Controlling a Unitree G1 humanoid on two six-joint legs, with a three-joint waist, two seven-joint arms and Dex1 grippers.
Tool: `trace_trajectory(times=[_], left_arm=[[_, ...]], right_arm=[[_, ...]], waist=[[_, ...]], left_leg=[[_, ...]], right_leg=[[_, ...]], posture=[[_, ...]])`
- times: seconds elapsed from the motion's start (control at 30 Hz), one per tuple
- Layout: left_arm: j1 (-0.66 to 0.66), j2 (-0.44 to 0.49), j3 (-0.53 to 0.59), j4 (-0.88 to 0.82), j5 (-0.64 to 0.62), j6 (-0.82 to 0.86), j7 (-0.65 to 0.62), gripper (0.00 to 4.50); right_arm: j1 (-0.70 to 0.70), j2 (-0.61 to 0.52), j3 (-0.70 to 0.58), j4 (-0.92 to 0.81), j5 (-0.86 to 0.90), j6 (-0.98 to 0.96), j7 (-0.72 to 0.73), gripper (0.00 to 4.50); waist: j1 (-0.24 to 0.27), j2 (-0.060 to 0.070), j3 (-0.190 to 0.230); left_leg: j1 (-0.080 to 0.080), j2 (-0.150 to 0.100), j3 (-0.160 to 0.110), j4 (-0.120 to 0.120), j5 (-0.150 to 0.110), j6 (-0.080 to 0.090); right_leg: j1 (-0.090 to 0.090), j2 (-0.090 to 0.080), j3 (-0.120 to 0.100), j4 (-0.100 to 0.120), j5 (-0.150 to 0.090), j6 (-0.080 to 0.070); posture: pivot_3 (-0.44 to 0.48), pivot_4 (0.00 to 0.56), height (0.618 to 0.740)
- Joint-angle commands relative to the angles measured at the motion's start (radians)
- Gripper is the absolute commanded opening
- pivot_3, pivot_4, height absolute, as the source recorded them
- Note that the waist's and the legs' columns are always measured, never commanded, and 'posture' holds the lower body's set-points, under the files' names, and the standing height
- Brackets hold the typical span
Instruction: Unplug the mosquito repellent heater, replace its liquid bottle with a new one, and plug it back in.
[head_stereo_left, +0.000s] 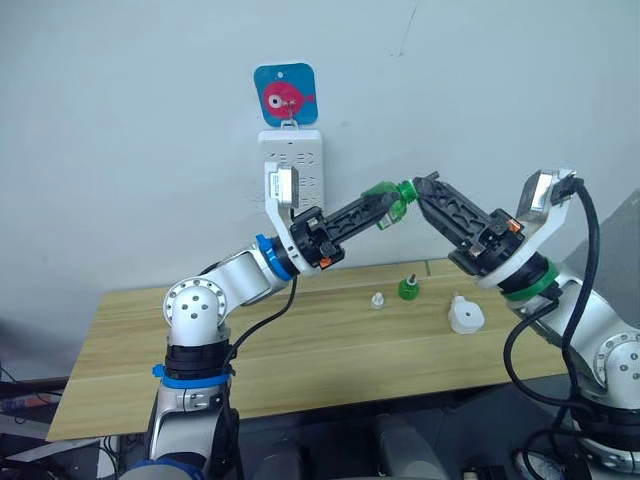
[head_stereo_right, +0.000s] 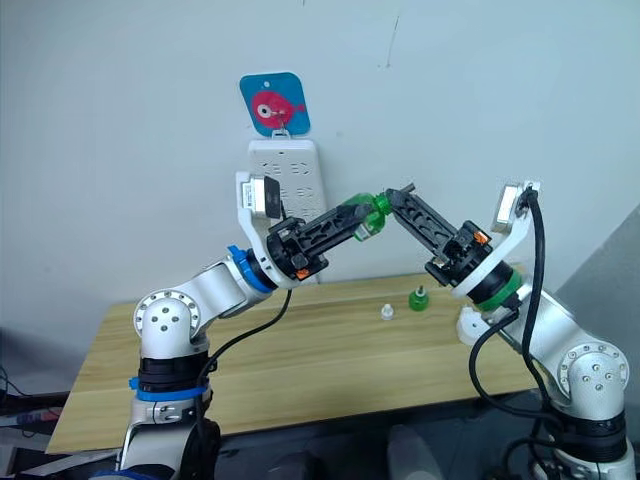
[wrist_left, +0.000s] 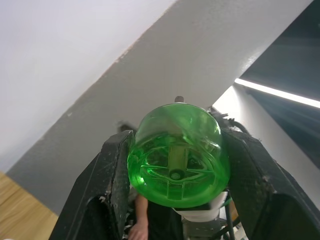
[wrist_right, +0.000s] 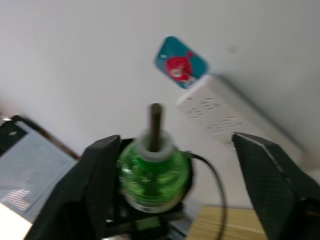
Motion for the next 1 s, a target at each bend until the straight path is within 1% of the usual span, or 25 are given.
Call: trace_trajectory(times=[0.03, 0.1, 0.17, 0.23, 0.3, 0.33, 0.4, 0.43, 0.5, 0.57, 0.67, 0.73, 0.9, 1.0], left_arm=[[0.018, 0.063, 0.013, -0.002, 0.068, -0.014, -0.056, 2.34], [0.046, 0.111, 0.002, -0.008, 0.138, -0.031, -0.102, 2.34], [0.074, 0.161, -0.017, -0.025, 0.212, -0.05, -0.156, 2.34], [0.116, 0.228, -0.064, -0.056, 0.324, -0.092, -0.245, 2.34], [0.162, 0.28, -0.106, -0.08, 0.419, -0.143, -0.322, 2.34], [0.178, 0.291, -0.115, -0.089, 0.443, -0.159, -0.344, 2.34], [0.211, 0.312, -0.136, -0.107, 0.49, -0.188, -0.389, 2.34], [0.225, 0.32, -0.146, -0.118, 0.512, -0.201, -0.409, 2.34], [0.249, 0.321, -0.165, -0.128, 0.55, -0.226, -0.437, 2.34], [0.263, 0.312, -0.169, -0.138, 0.564, -0.234, -0.442, 2.34], [0.282, 0.303, -0.178, -0.146, 0.591, -0.25, -0.458, 2.34], [0.294, 0.3, -0.181, -0.149, 0.604, -0.259, -0.466, 2.34], [0.322, 0.288, -0.184, -0.167, 0.631, -0.279, -0.467, 2.34], [0.343, 0.283, -0.183, -0.182, 0.64, -0.284, -0.462, 2.34]], right_arm=[[0.061, -0.122, -0.052, 0.011, -0.166, 0.049, -0.002, 4.5], [0.11, -0.227, -0.047, -0.005, -0.316, 0.091, 0.038, 4.5], [0.146, -0.312, -0.038, -0.021, -0.415, 0.136, 0.054, 4.5], [0.16, -0.392, -0.002, -0.038, -0.542, 0.18, 0.064, 4.5], [0.144, -0.445, 0.038, -0.016, -0.576, 0.27, 0.045, 4.5], [0.138, -0.458, 0.045, -0.008, -0.573, 0.307, 0.04, 4.5], [0.078, -0.475, 0.075, 0.056, -0.524, 0.424, 0.036, 4.5], [0.043, -0.481, 0.096, 0.083, -0.534, 0.465, 0.056, 4.5], [-0.057, -0.463, 0.155, 0.184, -0.594, 0.542, 0.082, 4.5], [-0.132, -0.429, 0.182, 0.283, -0.621, 0.611, 0.099, 4.5], [-0.221, -0.396, 0.246, 0.372, -0.722, 0.661, 0.148, 4.5], [-0.288, -0.35, 0.281, 0.451, -0.797, 0.694, 0.16, 4.5], [-0.406, -0.263, 0.351, 0.647, -0.996, 0.7, 0.22, 4.5], [-0.435, -0.243, 0.376, 0.711, -1.068, 0.707, 0.281, 4.5]], waist=[[0.0, 0.0, 0.0], [0.0, 0.001, 0.002], [0.0, 0.0, 0.009], [-0.001, -0.001, 0.021], [-0.002, -0.003, 0.029], [-0.001, -0.004, 0.036], [0.0, -0.007, 0.054], [0.0, -0.01, 0.063], [0.0, -0.011, 0.078], [0.002, -0.013, 0.092], [0.005, -0.014, 0.108], [0.006, -0.015, 0.116], [0.01, -0.013, 0.128], [0.018, -0.013, 0.135]], left_leg=[[0.0, 0.0, 0.001, 0.0, 0.0, 0.0], [0.001, 0.0, 0.003, -0.001, 0.0, 0.0], [0.003, 0.001, 0.004, -0.001, 0.0, 0.0], [0.005, 0.001, 0.007, -0.002, 0.0, 0.0], [0.008, 0.002, 0.012, -0.004, 0.0, 0.0], [0.01, 0.003, 0.014, -0.005, 0.0, 0.0], [0.011, 0.006, 0.017, -0.006, 0.0, 0.0], [0.01, 0.007, 0.018, -0.005, 0.0, 0.0], [0.01, 0.007, 0.019, -0.005, 0.0, 0.0], [0.01, 0.006, 0.021, -0.004, -0.001, 0.001], [0.008, 0.006, 0.02, -0.004, -0.002, 0.003], [0.005, 0.007, 0.019, -0.004, -0.003, 0.004], [-0.001, 0.007, 0.017, -0.004, -0.003, 0.004], [-0.01, 0.005, 0.017, -0.002, -0.003, 0.004]], right_leg=[[0.0, 0.0, 0.0, 0.0, 0.0, 0.0], [0.0, 0.001, 0.0, 0.0, -0.001, 0.001], [0.0, 0.002, 0.002, 0.0, -0.003, 0.003], [0.001, 0.004, 0.004, 0.0, -0.004, 0.003], [0.001, 0.006, 0.009, 0.0, -0.006, 0.001], [0.001, 0.007, 0.015, 0.0, -0.006, 0.001], [0.001, 0.007, 0.018, 0.0, -0.006, 0.001], [0.001, 0.008, 0.019, 0.0, -0.006, 0.001], [0.0, 0.007, 0.021, 0.0, -0.005, 0.001], [0.0, 0.007, 0.023, -0.001, -0.005, 0.001], [-0.002, 0.004, 0.022, -0.001, -0.003, 0.0], [-0.004, 0.002, 0.021, -0.002, -0.003, -0.001], [-0.009, -0.001, 0.018, -0.002, -0.002, -0.001], [-0.019, -0.003, 0.017, 0.001, 0.0, 0.0]], posture=[[-0.215, 0.136, 0.73], [-0.219, 0.153, 0.73], [-0.223, 0.173, 0.73], [-0.223, 0.187, 0.73], [-0.221, 0.206, 0.73], [-0.22, 0.219, 0.73], [-0.219, 0.24, 0.73], [-0.219, 0.251, 0.73], [-0.22, 0.264, 0.73], [-0.215, 0.276, 0.73], [-0.205, 0.286, 0.73], [-0.198, 0.293, 0.73], [-0.166, 0.308, 0.73], [-0.151, 0.317, 0.73]])
